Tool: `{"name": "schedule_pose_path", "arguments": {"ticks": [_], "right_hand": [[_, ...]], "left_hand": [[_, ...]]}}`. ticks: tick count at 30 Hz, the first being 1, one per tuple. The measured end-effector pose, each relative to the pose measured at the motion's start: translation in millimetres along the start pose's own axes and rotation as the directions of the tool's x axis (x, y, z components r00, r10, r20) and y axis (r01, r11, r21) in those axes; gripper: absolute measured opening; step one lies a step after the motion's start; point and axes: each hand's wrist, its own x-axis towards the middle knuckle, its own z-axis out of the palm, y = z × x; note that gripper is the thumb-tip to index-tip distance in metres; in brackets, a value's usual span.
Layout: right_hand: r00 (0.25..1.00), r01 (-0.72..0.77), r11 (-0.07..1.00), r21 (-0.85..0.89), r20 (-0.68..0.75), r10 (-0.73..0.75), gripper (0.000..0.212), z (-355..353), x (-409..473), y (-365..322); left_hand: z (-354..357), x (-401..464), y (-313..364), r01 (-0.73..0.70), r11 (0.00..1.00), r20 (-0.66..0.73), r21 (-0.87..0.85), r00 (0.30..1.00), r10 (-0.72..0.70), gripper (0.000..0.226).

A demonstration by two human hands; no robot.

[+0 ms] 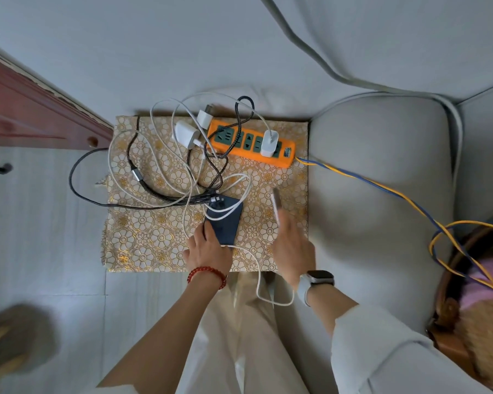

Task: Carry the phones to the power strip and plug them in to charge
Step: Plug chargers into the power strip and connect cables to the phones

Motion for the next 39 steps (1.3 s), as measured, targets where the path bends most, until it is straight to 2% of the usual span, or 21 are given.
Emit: {"name": "schedule_pose_path", "arguments": {"ticks": [2, 4, 9, 15, 17, 19, 21, 23, 26, 29, 32, 34, 35, 37, 39], "right_hand": [[0.988, 0.142, 0.986, -0.087, 0.070, -0.136, 0.075, 13, 1, -7], [0.982, 0.166, 0.974, -0.155, 0.120, -0.148, 0.082, 25, 4, -11], [0.985, -0.023, 0.997, -0.067, 0.171, 0.034, 0.077, 39, 10, -6], [0.971, -0.220, 0.973, 0.074, 0.111, 0.211, 0.072, 34, 8, -5], [0.934, -0.356, 0.920, 0.162, 0.081, 0.347, 0.067, 31, 10, -8], [0.865, -0.495, 0.816, 0.300, 0.088, 0.493, 0.067, 29, 11, -13], [0.822, -0.550, 0.731, 0.405, 0.109, 0.558, 0.067, 26, 11, -18], [0.808, -0.558, 0.690, 0.461, 0.113, 0.578, 0.060, 24, 11, -22], [0.883, -0.413, 0.668, 0.618, 0.093, 0.460, 0.044, 13, 14, -34], [0.939, -0.244, 0.598, 0.763, 0.032, 0.342, 0.042, -10, 30, -53], [0.967, -0.254, 0.599, 0.760, 0.180, 0.181, 0.053, -31, 58, -73], [0.945, -0.309, 0.626, 0.716, 0.305, 0.116, 0.042, -35, 69, -87], [0.933, -0.338, 0.605, 0.721, 0.342, 0.114, 0.029, -36, 69, -94], [0.936, -0.334, 0.562, 0.757, 0.338, 0.101, 0.027, -35, 61, -99], [0.960, -0.221, 0.588, 0.778, 0.280, -0.010, 0.030, -32, 44, -98]], "left_hand": [[2, 0, -4, -0.031, 0.999, -0.017, 0.033, 0.999, 0.031, 0.065], [3, 1, -9, -0.051, 0.997, -0.028, 0.062, 0.998, 0.053, 0.063], [6, 2, -21, -0.104, 0.991, 0.003, 0.081, 0.995, 0.104, 0.063], [7, -1, -27, -0.112, 0.991, 0.039, 0.071, 0.993, 0.110, 0.065], [6, -2, -27, -0.112, 0.991, 0.056, 0.067, 0.992, 0.109, 0.064], [5, -2, -26, -0.112, 0.992, 0.072, 0.065, 0.992, 0.107, 0.062], [3, -3, -28, -0.118, 0.992, 0.086, 0.055, 0.990, 0.113, 0.059], [1, -2, -31, -0.133, 0.991, 0.085, 0.029, 0.988, 0.130, 0.055], [-8, -1, -39, -0.194, 0.980, -0.004, -0.045, 0.981, 0.194, 0.043], [-21, 4, -45, -0.297, 0.947, -0.188, -0.119, 0.944, 0.272, 0.029], [-41, 17, -45, -0.315, 0.936, -0.333, -0.158, 0.909, 0.250, 0.021], [-54, 27, -44, -0.325, 0.929, -0.408, -0.178, 0.883, 0.231, 0.020], [-59, 31, -44, -0.323, 0.925, -0.422, -0.200, 0.880, 0.216, 0.019], [-66, 33, -43, -0.293, 0.905, -0.386, -0.307, 0.908, 0.163, 0.015], [-66, 32, -40, -0.196, 0.881, -0.236, -0.431, 0.967, 0.099, 0.015]]}}
